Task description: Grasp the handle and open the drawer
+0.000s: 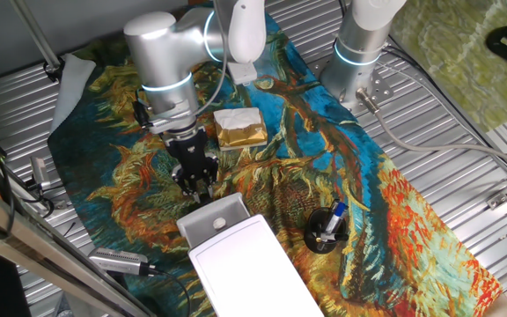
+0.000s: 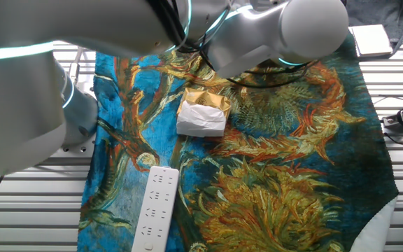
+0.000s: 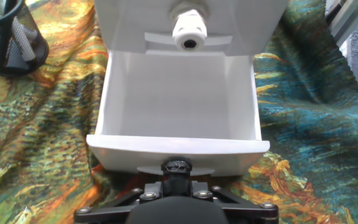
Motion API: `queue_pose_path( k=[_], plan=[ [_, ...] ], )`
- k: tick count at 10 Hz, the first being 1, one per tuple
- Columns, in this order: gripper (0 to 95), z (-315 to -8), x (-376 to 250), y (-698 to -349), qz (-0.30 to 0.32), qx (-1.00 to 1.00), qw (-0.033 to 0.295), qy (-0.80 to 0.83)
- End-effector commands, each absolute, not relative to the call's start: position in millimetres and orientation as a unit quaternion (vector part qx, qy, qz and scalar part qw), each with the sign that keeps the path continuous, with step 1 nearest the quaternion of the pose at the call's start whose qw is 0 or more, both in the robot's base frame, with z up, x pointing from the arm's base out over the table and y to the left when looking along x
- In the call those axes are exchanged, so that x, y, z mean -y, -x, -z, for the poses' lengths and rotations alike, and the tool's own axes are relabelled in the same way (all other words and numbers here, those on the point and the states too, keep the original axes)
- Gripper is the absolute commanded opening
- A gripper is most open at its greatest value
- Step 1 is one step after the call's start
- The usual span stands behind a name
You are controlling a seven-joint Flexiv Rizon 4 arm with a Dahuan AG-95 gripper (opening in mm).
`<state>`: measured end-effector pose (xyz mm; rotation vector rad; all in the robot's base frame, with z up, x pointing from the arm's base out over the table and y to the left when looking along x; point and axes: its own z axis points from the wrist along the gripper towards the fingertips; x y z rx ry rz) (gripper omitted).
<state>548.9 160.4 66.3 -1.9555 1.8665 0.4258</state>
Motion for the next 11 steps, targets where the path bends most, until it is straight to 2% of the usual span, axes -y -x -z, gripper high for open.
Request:
queue_pose_path(
  k=[1,9,10,11],
  plan=[
    [0.0,-67.0,-158.8,-548.4,-0.153,-0.667,0.2,0.701],
    [0.0,-67.4,-147.3,-550.0,-0.151,-0.665,0.197,0.705],
    [57.0,-66.4,-147.3,-550.2,-0.15,-0.658,0.199,0.71],
    [57.0,-66.3,-147.4,-550.3,-0.152,-0.653,0.201,0.714]
  ],
)
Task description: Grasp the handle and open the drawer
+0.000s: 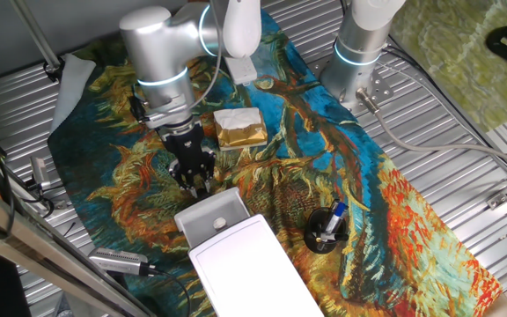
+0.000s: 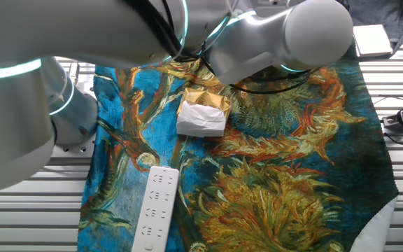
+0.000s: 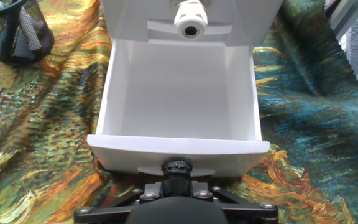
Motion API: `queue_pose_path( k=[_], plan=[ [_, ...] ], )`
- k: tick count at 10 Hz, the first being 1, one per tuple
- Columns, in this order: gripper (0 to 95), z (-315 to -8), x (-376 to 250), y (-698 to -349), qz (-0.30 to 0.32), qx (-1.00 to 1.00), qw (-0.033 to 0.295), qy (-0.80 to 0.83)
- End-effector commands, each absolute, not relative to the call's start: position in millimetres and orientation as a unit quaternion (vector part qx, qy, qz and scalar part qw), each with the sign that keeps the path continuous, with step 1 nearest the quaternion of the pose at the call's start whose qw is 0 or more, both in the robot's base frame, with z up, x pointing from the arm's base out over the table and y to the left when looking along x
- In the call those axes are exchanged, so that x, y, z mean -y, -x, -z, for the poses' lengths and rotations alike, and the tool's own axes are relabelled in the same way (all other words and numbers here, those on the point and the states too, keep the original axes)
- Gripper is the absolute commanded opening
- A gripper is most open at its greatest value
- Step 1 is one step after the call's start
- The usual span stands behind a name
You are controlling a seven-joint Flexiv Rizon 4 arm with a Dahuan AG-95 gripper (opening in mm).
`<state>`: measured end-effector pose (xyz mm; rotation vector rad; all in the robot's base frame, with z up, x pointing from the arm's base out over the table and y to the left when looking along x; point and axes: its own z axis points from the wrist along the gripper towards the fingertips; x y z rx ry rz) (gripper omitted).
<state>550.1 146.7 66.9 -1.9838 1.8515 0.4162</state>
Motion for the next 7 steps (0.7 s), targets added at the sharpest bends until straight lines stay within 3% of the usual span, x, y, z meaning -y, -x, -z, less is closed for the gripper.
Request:
queue_pose_path(
  k=[1,7],
  plan=[
    [76.0,-66.3,-147.4,-550.3,-0.155,-0.65,0.2,0.716],
    [76.0,-77.3,-139.3,-544.4,-0.152,-0.659,0.184,0.714]
  ],
)
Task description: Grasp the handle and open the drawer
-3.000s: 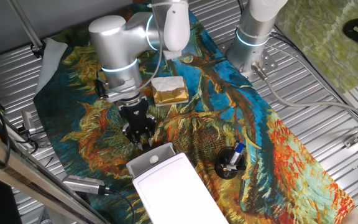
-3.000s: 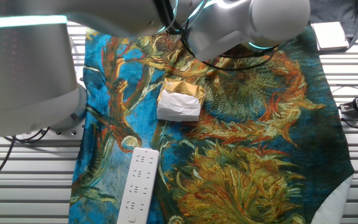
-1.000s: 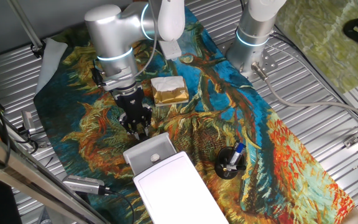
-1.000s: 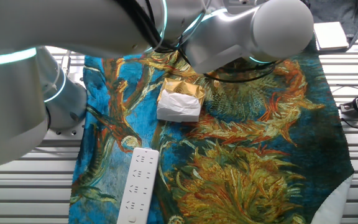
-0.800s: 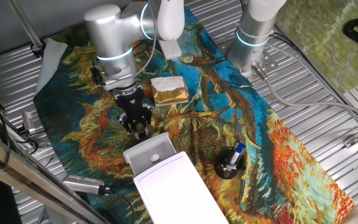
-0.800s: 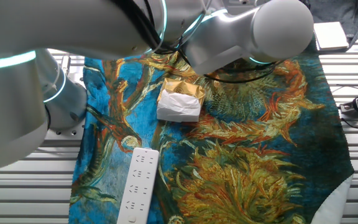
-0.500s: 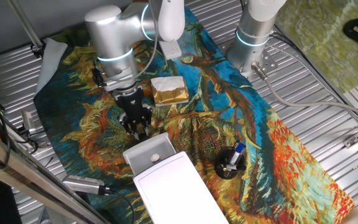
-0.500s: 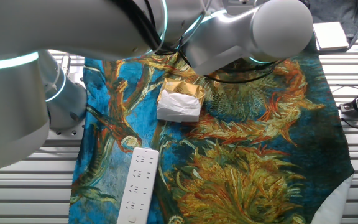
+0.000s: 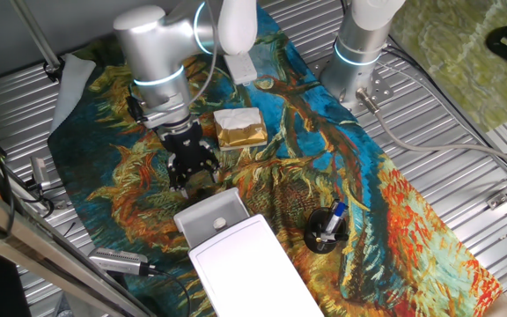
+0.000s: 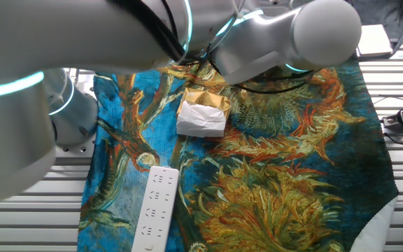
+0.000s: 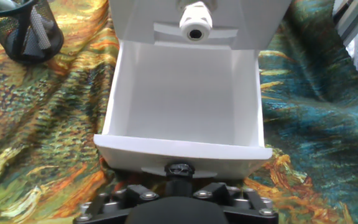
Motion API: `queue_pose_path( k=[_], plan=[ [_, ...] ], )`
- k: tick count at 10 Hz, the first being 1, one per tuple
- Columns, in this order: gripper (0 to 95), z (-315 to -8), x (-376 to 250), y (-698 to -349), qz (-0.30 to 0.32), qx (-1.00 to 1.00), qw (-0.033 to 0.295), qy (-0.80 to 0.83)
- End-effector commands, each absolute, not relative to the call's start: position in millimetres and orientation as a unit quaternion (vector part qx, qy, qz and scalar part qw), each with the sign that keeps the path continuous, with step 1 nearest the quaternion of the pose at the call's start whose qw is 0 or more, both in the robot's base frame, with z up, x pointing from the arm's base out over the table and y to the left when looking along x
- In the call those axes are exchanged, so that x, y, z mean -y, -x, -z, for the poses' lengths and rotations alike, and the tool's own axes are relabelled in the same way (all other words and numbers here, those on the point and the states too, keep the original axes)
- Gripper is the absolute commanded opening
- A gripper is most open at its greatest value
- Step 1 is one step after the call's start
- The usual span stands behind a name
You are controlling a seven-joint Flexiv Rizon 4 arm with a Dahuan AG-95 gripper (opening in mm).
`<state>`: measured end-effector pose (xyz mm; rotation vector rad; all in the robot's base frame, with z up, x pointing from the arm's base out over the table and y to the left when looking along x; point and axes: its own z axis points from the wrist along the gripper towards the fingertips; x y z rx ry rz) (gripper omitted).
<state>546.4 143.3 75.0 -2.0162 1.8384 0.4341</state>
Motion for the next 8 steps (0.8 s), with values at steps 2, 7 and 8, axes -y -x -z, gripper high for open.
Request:
queue_pose_path(
  k=[2,7,8],
  plan=[
    [76.0,-86.2,-128.8,-537.1,-0.134,-0.671,0.165,0.71],
    [0.0,-97.9,-115.8,-526.2,-0.082,-0.696,0.115,0.704],
    [0.0,-97.9,-115.8,-526.2,-0.082,-0.698,0.114,0.702]
  ],
)
